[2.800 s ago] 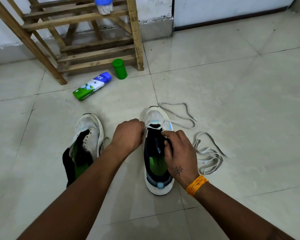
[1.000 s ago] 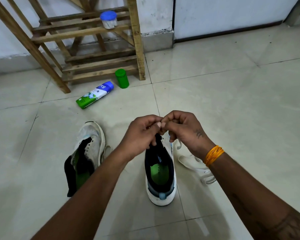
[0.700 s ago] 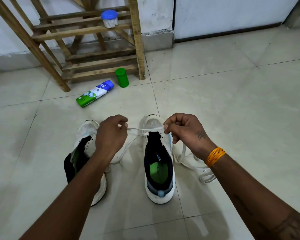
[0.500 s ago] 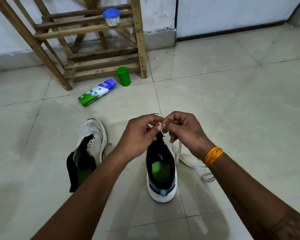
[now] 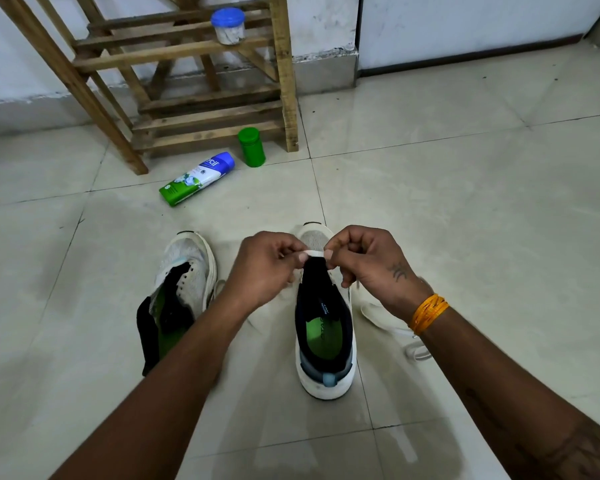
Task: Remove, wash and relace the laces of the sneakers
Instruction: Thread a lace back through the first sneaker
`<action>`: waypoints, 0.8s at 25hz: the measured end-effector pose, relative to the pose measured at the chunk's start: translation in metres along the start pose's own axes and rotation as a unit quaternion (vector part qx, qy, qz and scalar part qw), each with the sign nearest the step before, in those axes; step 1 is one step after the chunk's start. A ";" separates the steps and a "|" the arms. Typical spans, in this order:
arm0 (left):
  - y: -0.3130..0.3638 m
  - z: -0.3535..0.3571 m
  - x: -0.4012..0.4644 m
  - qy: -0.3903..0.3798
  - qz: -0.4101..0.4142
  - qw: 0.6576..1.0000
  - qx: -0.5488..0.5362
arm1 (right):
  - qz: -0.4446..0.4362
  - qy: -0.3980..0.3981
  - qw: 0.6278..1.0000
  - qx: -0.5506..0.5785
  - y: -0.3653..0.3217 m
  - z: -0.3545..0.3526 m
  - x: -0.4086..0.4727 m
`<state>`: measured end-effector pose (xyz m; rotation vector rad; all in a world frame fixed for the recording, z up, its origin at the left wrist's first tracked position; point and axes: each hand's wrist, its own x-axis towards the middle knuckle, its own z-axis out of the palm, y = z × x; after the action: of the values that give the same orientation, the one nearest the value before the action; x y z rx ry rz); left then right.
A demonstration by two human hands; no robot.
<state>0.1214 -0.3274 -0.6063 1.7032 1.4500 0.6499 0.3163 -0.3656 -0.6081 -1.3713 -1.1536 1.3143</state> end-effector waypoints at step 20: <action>0.003 0.023 -0.006 0.013 0.033 0.999 0.017 | 0.014 0.029 0.999 -0.012 0.007 0.001 -0.003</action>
<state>0.1402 -0.3383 -0.6155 1.7808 1.4362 0.6889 0.3160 -0.3699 -0.6143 -1.4383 -1.1168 1.2754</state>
